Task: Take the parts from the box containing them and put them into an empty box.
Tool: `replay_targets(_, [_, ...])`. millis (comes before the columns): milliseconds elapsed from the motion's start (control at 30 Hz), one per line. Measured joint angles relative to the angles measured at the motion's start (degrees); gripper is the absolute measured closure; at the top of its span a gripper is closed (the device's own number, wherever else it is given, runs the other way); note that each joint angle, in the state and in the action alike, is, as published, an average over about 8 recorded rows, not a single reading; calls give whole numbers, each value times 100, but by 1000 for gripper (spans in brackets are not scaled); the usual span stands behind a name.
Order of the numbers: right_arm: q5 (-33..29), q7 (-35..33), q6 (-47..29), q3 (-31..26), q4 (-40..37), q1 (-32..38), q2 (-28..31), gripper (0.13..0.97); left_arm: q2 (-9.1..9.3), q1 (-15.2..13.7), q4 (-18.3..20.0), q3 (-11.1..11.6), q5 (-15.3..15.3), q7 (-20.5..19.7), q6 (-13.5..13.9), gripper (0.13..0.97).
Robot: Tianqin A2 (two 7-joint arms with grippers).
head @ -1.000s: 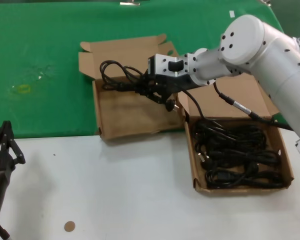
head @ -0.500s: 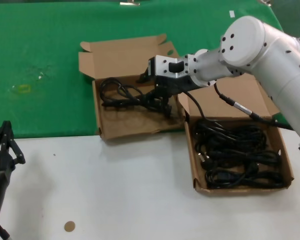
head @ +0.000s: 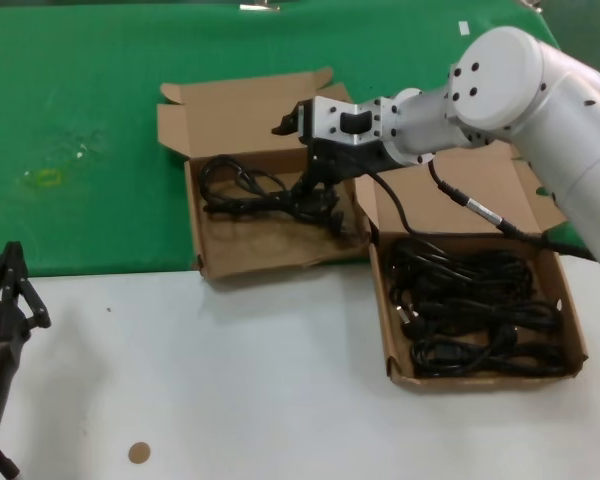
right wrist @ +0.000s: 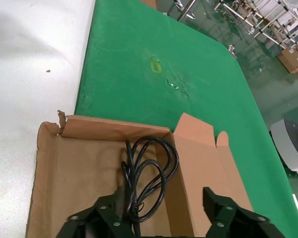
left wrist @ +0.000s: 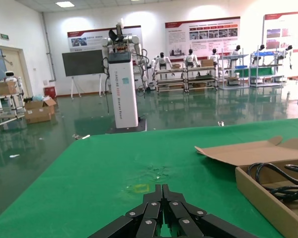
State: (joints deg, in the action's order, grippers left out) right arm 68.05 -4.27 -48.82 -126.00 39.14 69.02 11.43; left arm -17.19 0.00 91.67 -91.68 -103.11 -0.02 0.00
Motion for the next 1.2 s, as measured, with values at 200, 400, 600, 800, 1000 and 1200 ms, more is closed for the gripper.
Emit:
replay_targets(200, [44,6,61,44,68,-86,8,543,0,0,0,0,0,0,0,939])
replay_targets(400, [225,28,313,223,340,-446,38,415,0,0,0,0,0,0,0,905])
replay_targets(600, [486,61,677,477,731,-958,81,284,0,0,0,0,0,0,0,841])
replay_targets(800, [761,94,1059,746,1143,-1498,126,211,0,0,0,0,0,0,0,782])
replay_targets(1000, [1043,128,1452,1022,1565,-2054,172,160,0,0,0,0,0,0,0,688])
replay_targets(1200, [1320,161,1837,1293,1980,-2599,217,144,0,0,0,0,-1,0,0,566])
